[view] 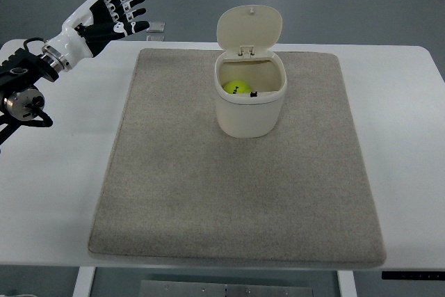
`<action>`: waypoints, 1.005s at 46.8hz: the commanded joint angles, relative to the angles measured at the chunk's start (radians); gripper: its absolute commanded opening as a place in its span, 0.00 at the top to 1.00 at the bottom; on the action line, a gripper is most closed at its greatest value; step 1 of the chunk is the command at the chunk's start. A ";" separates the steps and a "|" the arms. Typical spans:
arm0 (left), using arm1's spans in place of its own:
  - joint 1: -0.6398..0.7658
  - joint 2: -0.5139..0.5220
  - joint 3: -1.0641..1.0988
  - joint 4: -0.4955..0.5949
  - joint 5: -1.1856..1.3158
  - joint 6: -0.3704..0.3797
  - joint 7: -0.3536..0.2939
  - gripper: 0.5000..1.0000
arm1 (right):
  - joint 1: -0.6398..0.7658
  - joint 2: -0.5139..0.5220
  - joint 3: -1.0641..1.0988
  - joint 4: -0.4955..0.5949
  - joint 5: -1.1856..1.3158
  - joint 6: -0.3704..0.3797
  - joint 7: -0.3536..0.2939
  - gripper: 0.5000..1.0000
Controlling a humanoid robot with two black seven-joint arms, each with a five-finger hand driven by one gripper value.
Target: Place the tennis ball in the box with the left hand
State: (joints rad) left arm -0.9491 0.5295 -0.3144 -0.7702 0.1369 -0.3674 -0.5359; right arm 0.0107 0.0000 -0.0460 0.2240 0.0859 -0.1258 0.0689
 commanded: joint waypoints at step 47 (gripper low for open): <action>0.131 -0.051 -0.371 0.167 -0.272 -0.243 0.475 0.01 | 0.000 0.000 0.000 0.000 0.000 0.000 0.000 0.20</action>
State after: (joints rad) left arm -0.8153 0.4768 -0.6765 -0.6027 -0.1355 -0.6110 -0.0628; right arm 0.0108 0.0000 -0.0460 0.2238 0.0859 -0.1258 0.0691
